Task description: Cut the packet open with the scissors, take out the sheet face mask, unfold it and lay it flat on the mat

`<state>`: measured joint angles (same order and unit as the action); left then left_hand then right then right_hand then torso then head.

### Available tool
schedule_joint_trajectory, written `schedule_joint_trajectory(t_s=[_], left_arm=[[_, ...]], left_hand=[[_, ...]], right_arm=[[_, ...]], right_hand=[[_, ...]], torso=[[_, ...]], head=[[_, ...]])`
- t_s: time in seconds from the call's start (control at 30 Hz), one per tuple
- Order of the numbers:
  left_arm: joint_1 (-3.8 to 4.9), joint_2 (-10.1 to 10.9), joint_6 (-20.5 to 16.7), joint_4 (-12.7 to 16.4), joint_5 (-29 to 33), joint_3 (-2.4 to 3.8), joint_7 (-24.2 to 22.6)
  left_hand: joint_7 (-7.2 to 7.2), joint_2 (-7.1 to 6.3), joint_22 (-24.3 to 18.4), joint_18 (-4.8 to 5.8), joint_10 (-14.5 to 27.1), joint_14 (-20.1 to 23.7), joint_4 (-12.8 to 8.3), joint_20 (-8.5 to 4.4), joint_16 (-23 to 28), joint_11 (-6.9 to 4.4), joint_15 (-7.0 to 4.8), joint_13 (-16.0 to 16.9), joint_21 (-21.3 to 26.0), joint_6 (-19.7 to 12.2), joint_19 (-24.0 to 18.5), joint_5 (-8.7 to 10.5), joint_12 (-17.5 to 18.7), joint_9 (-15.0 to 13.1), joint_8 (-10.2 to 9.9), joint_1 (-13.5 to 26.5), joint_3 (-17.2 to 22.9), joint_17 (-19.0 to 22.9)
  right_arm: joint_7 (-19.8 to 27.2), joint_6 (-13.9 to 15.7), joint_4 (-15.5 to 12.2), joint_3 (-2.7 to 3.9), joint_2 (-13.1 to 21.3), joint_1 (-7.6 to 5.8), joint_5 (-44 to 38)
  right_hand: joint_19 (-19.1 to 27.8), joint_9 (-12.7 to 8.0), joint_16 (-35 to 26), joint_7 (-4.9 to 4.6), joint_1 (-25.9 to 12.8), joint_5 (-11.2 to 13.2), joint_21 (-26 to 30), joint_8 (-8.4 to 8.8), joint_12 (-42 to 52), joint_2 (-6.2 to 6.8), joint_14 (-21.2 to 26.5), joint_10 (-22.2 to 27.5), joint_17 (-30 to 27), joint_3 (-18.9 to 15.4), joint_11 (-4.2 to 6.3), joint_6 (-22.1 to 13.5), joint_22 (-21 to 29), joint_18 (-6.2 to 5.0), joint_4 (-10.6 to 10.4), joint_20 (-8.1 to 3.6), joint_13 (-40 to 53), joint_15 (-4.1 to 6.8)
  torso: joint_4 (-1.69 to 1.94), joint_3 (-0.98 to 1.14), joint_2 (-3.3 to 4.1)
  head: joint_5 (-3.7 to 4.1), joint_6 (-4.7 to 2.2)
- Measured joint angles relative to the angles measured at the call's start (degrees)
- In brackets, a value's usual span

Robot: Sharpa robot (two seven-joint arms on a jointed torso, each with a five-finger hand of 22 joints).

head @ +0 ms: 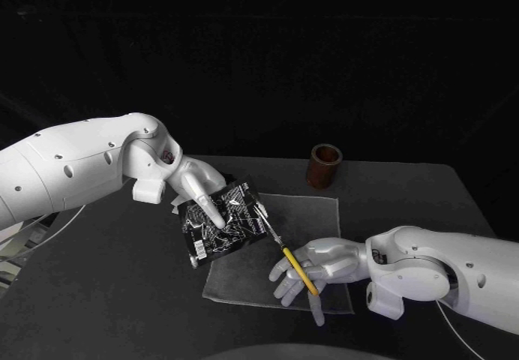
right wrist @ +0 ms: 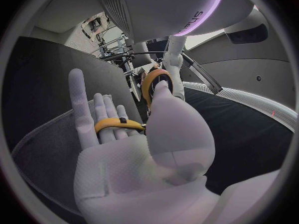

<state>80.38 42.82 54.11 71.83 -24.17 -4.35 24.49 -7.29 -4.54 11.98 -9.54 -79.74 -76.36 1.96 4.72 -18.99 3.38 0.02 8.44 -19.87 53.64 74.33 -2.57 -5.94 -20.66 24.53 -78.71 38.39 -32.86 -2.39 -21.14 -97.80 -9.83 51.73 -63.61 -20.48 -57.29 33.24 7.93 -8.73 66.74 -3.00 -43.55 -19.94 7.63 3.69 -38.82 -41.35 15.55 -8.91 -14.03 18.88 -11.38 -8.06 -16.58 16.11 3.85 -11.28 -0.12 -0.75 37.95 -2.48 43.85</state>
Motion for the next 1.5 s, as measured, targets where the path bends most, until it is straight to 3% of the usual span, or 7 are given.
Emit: schedule_joint_trajectory(t_s=[0.3, 0.67, 1.17, 1.5], left_arm=[[0.0, -0.06, 0.03, 0.1, -0.19, 0.0, -0.28], [0.02, -0.19, 0.02, 0.6, -0.22, 0.02, -0.41], [0.0, -0.53, 0.02, 0.5, -0.13, -0.02, -0.3], [0.02, -0.88, 0.02, 0.31, -0.02, -0.04, -0.15]], left_hand=[[-0.25, -0.01, 0.0, 0.0, 0.0, -0.15, 0.0, 0.0, 0.0, 0.0, -0.15, 0.0, -0.11, 0.14, 0.0, 0.0, 0.0, 0.0, -0.03, 0.0, 0.0, 0.01], [-0.11, -0.02, -0.01, 0.0, 0.0, -0.16, 0.0, 0.01, 0.0, 0.0, -0.14, -0.01, -0.21, 0.27, 0.0, 0.02, 0.01, 0.0, -0.42, 0.02, -0.01, -0.07], [-0.14, -0.27, 0.07, -0.01, 0.0, -0.14, 0.0, 0.01, 0.0, 0.0, -0.09, 0.05, -0.21, 0.22, -0.01, 0.08, 0.01, 0.0, -0.24, 0.28, -0.01, -0.13], [-0.12, -0.23, 0.06, -0.02, 0.0, -0.22, 0.0, 0.02, 0.0, 0.0, 0.0, 0.03, -0.21, 0.19, -0.01, 0.0, 0.02, 0.0, -0.24, 0.24, -0.01, -0.12]], right_arm=[[1.48, -0.19, 0.37, 0.2, -1.03, 0.06, 0.28], [3.21, -0.01, 1.74, 0.92, -1.79, -0.08, 0.57], [3.71, -0.21, 3.76, 1.1, -2.8, -0.94, 0.61], [3.52, -0.74, 5.15, 1.08, -4.15, -2.37, 0.61]], right_hand=[[0.0, 0.46, 0.22, 0.45, 0.67, 0.0, 0.0, -1.33, 0.08, -0.67, 0.24, 0.02, -0.13, 0.0, 0.01, 0.27, 0.05, -0.14, 0.0, 0.0, 0.0, -0.18], [0.0, 0.5, 0.44, 0.14, 1.13, 0.0, 0.0, -2.24, 0.08, -1.59, 0.24, 0.0, -0.18, -0.44, -0.01, 0.59, 0.05, -0.44, 0.39, 0.0, 0.0, -0.18], [0.0, 0.4, 0.67, 0.14, 1.59, 0.0, 0.0, -3.05, 0.08, -2.04, 0.37, -0.01, -0.21, -0.9, -0.02, 0.6, 0.1, -0.5, 0.55, 0.0, 0.01, -0.04], [0.0, 0.16, 1.23, 0.31, 1.89, 0.0, 0.0, -3.74, 0.52, -2.34, 0.43, -0.23, -0.27, -1.77, 0.19, 0.78, 0.15, -0.7, 0.47, 0.0, 0.01, 0.03]], torso=[[0.01, 0.02, 0.01], [-0.02, 0.05, 0.02], [-0.05, 0.05, -0.01], [-0.07, 0.02, -0.03]], head=[[-0.07, -0.03], [-0.14, -0.08], [-0.23, -0.25], [-0.47, -0.14]])
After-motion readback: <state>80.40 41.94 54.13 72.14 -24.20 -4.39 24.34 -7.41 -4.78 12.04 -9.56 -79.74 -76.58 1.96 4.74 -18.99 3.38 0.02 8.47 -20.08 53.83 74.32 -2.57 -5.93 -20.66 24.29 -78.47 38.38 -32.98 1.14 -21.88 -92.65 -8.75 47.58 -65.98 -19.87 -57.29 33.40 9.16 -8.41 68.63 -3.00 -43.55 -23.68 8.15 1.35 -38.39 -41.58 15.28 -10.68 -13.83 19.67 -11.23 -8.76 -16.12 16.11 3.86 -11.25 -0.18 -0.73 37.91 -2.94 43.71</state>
